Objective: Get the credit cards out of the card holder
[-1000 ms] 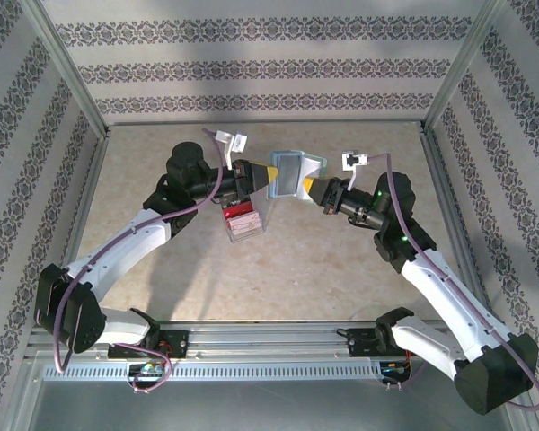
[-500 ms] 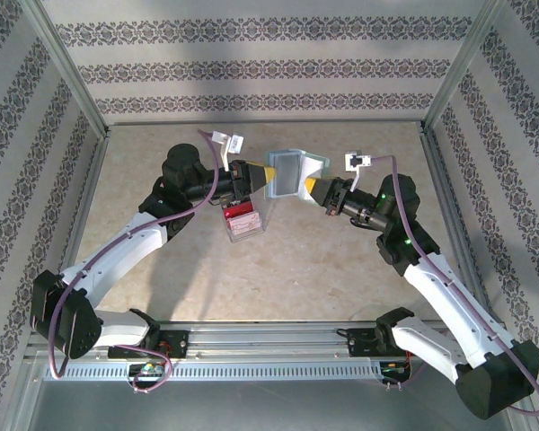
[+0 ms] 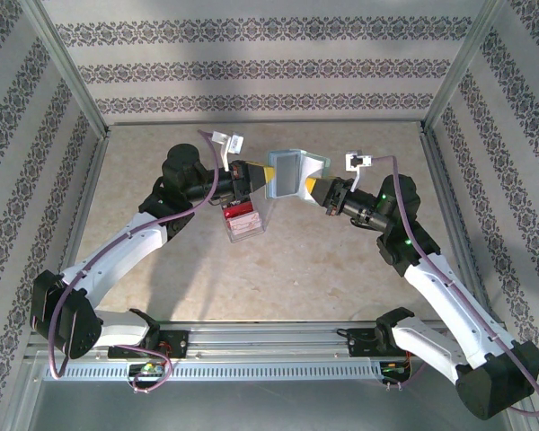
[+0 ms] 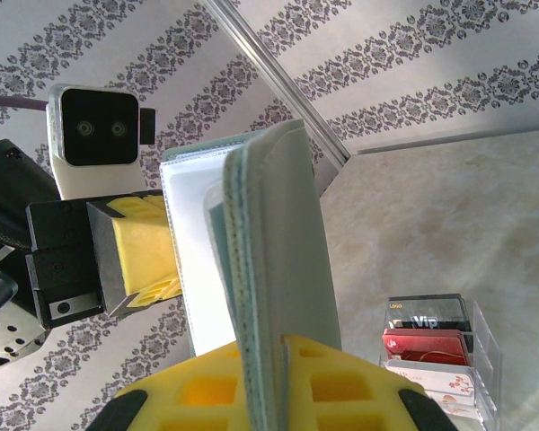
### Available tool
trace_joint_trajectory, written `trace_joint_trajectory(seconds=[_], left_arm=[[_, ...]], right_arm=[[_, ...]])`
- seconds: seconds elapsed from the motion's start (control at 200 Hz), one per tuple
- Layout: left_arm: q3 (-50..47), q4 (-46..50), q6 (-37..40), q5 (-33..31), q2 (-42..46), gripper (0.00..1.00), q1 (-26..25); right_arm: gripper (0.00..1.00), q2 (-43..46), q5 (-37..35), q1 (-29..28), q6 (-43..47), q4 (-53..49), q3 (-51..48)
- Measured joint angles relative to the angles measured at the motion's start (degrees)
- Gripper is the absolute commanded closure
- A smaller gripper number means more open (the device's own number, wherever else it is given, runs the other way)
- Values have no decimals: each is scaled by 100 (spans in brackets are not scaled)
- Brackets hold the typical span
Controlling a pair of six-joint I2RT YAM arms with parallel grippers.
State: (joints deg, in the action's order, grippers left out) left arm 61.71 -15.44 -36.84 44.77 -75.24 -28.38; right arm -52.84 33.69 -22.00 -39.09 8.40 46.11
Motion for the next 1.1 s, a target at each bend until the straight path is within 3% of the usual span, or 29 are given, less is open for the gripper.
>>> trace_joint_trajectory(seconds=[0.13,1.099], left_arm=[[0,0,-2,-2,0,100,0],[-11,22,66,-2,74,100,0]], right_arm=[[100,9,-22,0,0,-4,0],[96,55,-129,2,4,-72,0]])
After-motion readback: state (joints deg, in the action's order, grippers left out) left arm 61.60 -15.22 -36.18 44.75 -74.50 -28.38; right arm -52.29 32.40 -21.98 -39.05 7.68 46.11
